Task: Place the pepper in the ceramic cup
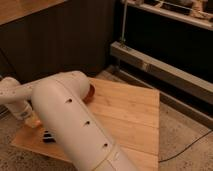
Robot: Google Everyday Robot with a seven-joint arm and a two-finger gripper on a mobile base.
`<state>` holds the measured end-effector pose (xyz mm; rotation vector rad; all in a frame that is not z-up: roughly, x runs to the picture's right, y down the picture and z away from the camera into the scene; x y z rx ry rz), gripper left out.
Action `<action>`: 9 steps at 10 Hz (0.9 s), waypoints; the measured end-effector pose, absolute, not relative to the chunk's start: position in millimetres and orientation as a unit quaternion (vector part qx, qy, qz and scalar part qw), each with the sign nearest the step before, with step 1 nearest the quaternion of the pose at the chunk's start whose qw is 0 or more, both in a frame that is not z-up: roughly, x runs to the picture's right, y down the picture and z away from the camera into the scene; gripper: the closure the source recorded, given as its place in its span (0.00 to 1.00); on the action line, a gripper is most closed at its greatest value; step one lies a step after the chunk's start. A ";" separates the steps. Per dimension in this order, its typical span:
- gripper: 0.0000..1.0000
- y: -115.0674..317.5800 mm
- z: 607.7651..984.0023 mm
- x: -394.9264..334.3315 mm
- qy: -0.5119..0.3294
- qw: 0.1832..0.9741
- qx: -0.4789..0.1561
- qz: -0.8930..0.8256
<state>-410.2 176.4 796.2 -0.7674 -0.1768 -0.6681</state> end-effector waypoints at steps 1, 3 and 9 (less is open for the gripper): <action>0.93 170.7 793.7 -411.0 -0.083 0.876 -0.360 -0.311; 0.93 157.9 784.7 -416.6 -0.089 0.887 -0.341 -0.299; 0.93 133.3 757.5 -421.5 -0.107 0.908 -0.291 -0.282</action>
